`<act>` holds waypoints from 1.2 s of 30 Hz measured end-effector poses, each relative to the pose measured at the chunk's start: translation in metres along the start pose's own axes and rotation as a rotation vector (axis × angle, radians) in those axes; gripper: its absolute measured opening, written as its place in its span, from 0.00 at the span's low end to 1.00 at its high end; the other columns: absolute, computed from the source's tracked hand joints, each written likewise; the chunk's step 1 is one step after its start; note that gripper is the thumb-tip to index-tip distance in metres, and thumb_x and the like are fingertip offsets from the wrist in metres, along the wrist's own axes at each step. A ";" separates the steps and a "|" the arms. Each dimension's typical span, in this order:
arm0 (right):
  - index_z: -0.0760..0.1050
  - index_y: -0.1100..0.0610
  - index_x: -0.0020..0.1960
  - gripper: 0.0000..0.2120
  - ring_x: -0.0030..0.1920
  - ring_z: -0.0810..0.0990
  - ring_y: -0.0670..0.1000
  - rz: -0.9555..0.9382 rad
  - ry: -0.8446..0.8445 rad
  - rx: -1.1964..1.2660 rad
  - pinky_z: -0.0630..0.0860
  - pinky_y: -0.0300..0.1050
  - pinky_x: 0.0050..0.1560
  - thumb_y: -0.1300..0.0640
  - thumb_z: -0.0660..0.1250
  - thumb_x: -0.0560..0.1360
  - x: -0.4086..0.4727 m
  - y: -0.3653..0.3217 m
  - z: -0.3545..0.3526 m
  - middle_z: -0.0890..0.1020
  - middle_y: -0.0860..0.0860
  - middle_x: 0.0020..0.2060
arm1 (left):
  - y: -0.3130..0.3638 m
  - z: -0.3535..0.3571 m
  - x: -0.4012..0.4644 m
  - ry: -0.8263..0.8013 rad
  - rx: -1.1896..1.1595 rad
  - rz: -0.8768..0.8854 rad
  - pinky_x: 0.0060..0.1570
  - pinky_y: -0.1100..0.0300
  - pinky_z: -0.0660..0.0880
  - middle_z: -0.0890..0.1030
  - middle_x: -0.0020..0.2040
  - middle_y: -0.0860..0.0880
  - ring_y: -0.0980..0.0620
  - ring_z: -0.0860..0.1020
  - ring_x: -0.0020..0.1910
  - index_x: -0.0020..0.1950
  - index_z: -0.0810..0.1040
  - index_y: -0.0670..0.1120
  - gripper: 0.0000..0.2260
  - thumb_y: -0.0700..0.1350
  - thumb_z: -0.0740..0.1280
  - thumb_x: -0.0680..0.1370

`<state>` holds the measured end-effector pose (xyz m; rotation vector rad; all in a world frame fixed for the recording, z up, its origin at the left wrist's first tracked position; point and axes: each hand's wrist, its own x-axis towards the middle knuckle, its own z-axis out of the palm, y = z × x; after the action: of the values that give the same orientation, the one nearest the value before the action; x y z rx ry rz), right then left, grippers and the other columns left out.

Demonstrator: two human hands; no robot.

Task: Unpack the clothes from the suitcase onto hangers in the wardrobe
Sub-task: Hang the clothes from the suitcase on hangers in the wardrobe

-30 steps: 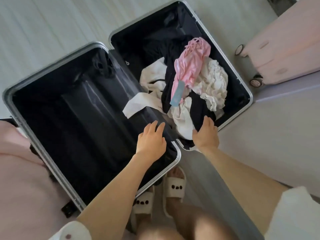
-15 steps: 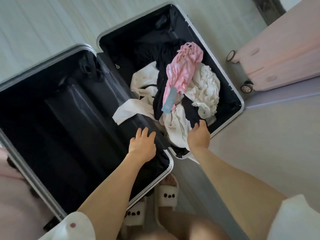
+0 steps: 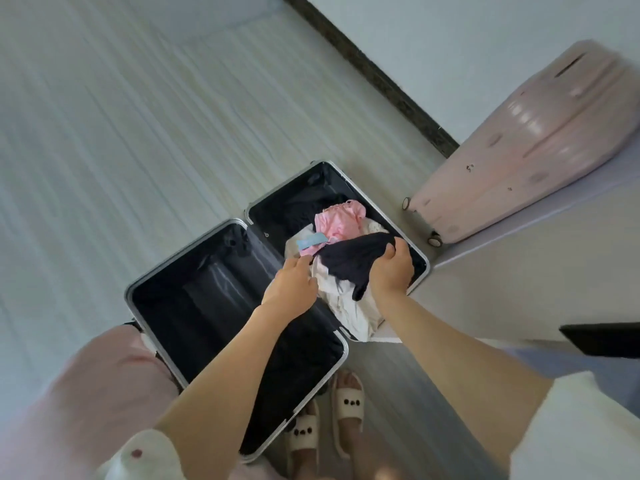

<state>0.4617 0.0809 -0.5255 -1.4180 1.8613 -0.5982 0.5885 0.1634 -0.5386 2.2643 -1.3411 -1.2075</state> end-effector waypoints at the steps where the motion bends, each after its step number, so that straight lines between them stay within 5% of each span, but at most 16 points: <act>1: 0.69 0.66 0.62 0.15 0.58 0.74 0.61 -0.033 0.015 0.016 0.64 0.42 0.48 0.62 0.49 0.81 -0.008 -0.013 -0.010 0.76 0.62 0.57 | 0.009 -0.012 -0.010 0.010 -0.014 0.020 0.64 0.47 0.67 0.64 0.70 0.42 0.41 0.68 0.67 0.74 0.59 0.46 0.22 0.43 0.57 0.79; 6: 0.69 0.68 0.59 0.14 0.48 0.73 0.59 -0.267 0.069 0.073 0.60 0.40 0.41 0.64 0.49 0.81 -0.057 -0.083 -0.077 0.77 0.65 0.51 | 0.058 -0.069 -0.068 0.061 -0.021 0.140 0.66 0.51 0.64 0.59 0.73 0.42 0.41 0.66 0.68 0.76 0.53 0.47 0.28 0.44 0.61 0.79; 15: 0.71 0.62 0.61 0.14 0.52 0.76 0.54 -0.688 0.040 0.210 0.68 0.38 0.49 0.61 0.51 0.81 -0.130 -0.151 -0.204 0.78 0.57 0.51 | 0.138 -0.104 -0.149 0.088 -0.094 0.439 0.70 0.50 0.62 0.59 0.74 0.49 0.48 0.61 0.72 0.77 0.47 0.52 0.46 0.53 0.73 0.68; 17: 0.71 0.63 0.61 0.13 0.46 0.74 0.48 -0.803 0.023 0.234 0.67 0.32 0.45 0.62 0.52 0.81 -0.148 -0.159 -0.232 0.76 0.52 0.47 | 0.159 -0.102 -0.166 0.100 -0.220 0.522 0.64 0.52 0.69 0.70 0.68 0.50 0.50 0.69 0.67 0.74 0.56 0.51 0.41 0.54 0.73 0.67; 20: 0.72 0.64 0.58 0.12 0.37 0.72 0.40 -0.895 0.010 0.251 0.66 0.28 0.38 0.61 0.54 0.80 -0.167 -0.153 -0.284 0.75 0.46 0.39 | 0.195 -0.086 -0.203 0.213 -0.226 0.516 0.51 0.56 0.73 0.79 0.54 0.47 0.45 0.77 0.55 0.65 0.69 0.45 0.19 0.47 0.67 0.76; 24: 0.74 0.64 0.51 0.09 0.33 0.73 0.38 -0.892 0.045 0.319 0.67 0.30 0.36 0.60 0.57 0.80 -0.177 -0.115 -0.355 0.72 0.41 0.33 | 0.237 -0.052 -0.257 0.138 -0.086 0.559 0.43 0.63 0.67 0.78 0.48 0.47 0.47 0.77 0.52 0.58 0.74 0.40 0.14 0.48 0.63 0.78; 30: 0.63 0.55 0.65 0.13 0.41 0.80 0.53 -0.562 -0.077 0.671 0.78 0.41 0.42 0.57 0.53 0.81 -0.182 -0.042 -0.446 0.72 0.52 0.55 | 0.309 0.002 -0.305 0.062 -0.190 0.608 0.49 0.60 0.71 0.78 0.48 0.48 0.49 0.77 0.51 0.58 0.75 0.40 0.13 0.48 0.64 0.78; 32: 0.62 0.54 0.65 0.13 0.48 0.80 0.56 -0.520 -0.128 0.551 0.77 0.42 0.47 0.56 0.54 0.81 -0.183 -0.002 -0.471 0.73 0.51 0.56 | 0.340 0.020 -0.316 0.055 -0.257 0.595 0.47 0.59 0.72 0.77 0.44 0.48 0.49 0.76 0.47 0.53 0.75 0.41 0.12 0.49 0.65 0.77; 36: 0.59 0.45 0.69 0.23 0.57 0.75 0.42 -0.466 -0.373 0.310 0.71 0.41 0.63 0.52 0.62 0.77 -0.188 0.063 -0.518 0.75 0.45 0.57 | 0.413 0.047 -0.341 0.046 -0.430 0.628 0.39 0.67 0.73 0.77 0.41 0.51 0.52 0.77 0.43 0.48 0.73 0.44 0.08 0.49 0.65 0.78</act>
<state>0.0531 0.2497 -0.1913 -1.6246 1.0996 -0.7478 0.2198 0.2245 -0.1518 1.4149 -1.4452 -1.0692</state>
